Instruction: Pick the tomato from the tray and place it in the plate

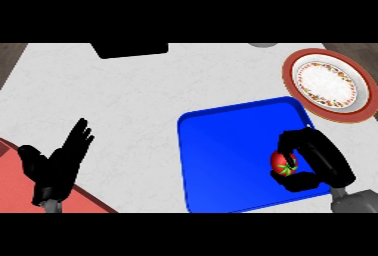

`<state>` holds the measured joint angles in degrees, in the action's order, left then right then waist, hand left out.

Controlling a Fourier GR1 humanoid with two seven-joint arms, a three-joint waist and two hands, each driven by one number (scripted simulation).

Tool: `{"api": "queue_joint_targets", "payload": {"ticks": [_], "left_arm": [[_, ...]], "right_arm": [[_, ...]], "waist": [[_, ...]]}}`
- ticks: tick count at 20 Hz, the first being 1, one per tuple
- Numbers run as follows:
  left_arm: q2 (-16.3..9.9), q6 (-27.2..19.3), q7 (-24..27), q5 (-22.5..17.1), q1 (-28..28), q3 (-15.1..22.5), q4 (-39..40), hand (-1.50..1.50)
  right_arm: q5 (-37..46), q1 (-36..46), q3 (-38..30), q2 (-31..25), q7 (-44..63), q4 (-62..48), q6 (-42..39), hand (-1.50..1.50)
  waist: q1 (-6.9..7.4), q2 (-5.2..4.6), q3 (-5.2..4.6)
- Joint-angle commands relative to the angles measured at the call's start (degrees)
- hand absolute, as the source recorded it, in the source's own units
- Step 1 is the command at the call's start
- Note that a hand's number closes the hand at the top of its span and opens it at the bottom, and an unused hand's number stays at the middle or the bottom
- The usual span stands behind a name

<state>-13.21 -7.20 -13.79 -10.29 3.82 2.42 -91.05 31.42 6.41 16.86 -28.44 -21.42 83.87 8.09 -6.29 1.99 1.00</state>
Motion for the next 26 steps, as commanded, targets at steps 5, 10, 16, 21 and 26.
{"api": "queue_joint_targets", "payload": {"ticks": [5, 10, 16, 21, 26], "left_arm": [[2.4, 0.8, -0.3, 0.3, 2.4, 2.0, 3.1, 0.00], [4.3, 1.9, 1.4, 0.5, 2.5, 3.5, 3.2, 0.00], [5.0, 1.3, -2.5, 2.2, -2.2, 4.3, 4.4, 0.00], [6.0, 2.0, -0.7, 3.2, -2.9, 5.1, 6.5, 0.00], [5.7, 3.7, -0.7, 2.8, -3.7, 4.6, 6.4, 0.00]], "right_arm": [[-16.5, -16.2, -13.3, -2.0, 4.2, 18.7, 0.6, 1.50], [-26.6, -19.7, -23.0, -1.7, 3.0, 18.2, -0.4, 1.50], [-31.0, -8.9, -31.0, -2.3, -1.3, 2.7, -1.3, 1.50], [-30.2, 1.1, -36.4, -4.6, -4.0, -11.6, 2.0, 1.50], [-28.6, 11.3, -37.6, -6.7, -9.7, -28.6, 2.4, 1.50]], "waist": [[1.69, -1.30, -1.10], [4.26, -1.74, -1.02], [6.53, -2.19, -0.92], [7.86, -2.63, -0.85], [9.57, -3.02, -0.75]]}}
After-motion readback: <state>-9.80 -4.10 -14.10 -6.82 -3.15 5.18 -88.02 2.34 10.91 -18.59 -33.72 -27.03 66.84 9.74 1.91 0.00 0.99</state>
